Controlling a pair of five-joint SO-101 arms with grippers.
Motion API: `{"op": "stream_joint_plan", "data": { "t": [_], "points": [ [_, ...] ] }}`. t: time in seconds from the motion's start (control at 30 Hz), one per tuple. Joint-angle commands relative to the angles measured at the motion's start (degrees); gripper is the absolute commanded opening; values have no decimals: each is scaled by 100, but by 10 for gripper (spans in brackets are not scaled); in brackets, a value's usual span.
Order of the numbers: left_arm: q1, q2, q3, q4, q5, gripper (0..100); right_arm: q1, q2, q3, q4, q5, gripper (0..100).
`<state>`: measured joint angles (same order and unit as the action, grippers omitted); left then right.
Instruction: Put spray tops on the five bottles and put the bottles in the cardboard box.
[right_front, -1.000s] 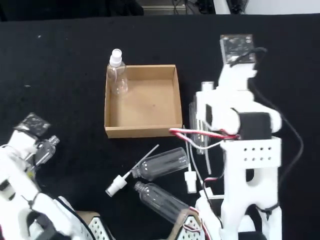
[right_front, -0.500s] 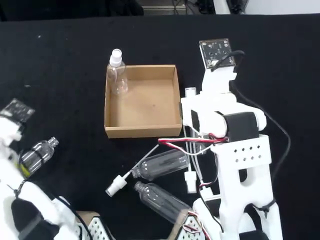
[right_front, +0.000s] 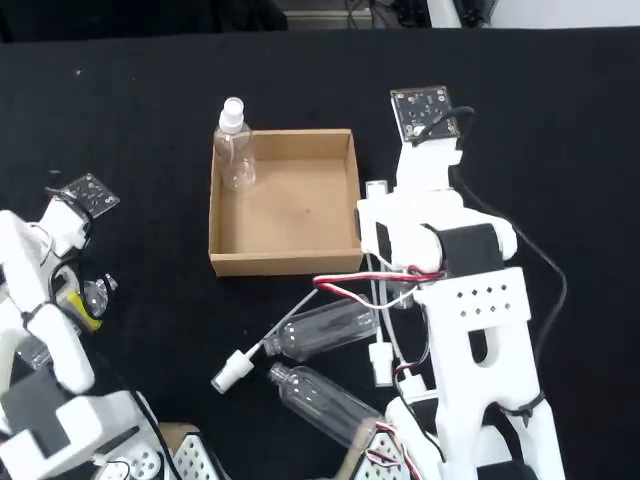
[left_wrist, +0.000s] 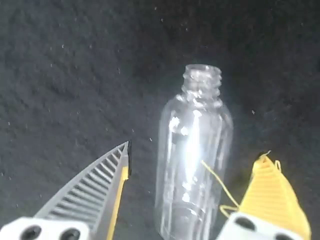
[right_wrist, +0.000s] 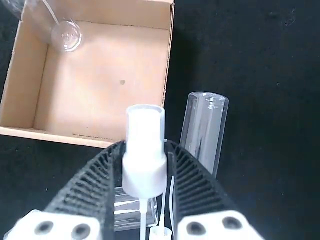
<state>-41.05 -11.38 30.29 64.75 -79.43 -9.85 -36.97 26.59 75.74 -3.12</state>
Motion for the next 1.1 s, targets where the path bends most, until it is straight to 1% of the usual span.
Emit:
{"op": "stream_joint_plan", "data": {
  "t": [0.0,0.23,0.43,0.63,0.8,0.9,0.97,1.07],
  "points": [
    [92,404,-567,-79,53,293,-70,-215,-22,-149,-26,11],
    [127,905,-567,-79,44,290,-70,-198,-22,-149,-26,11],
    [127,1002,-444,-70,35,202,-70,-198,-22,-176,-26,11],
    [136,958,-136,-79,-176,200,-70,-215,-22,-158,-26,11],
    [171,1011,-119,-79,-158,200,-70,-215,-22,-158,-26,11],
    [374,1020,-57,-70,-97,200,-70,-215,-22,-167,-26,11],
    [497,993,-40,-70,123,195,-70,-215,-22,-158,-26,11],
    [505,1011,-48,-105,185,187,-70,-215,-22,-149,-26,11]
  ]
}}
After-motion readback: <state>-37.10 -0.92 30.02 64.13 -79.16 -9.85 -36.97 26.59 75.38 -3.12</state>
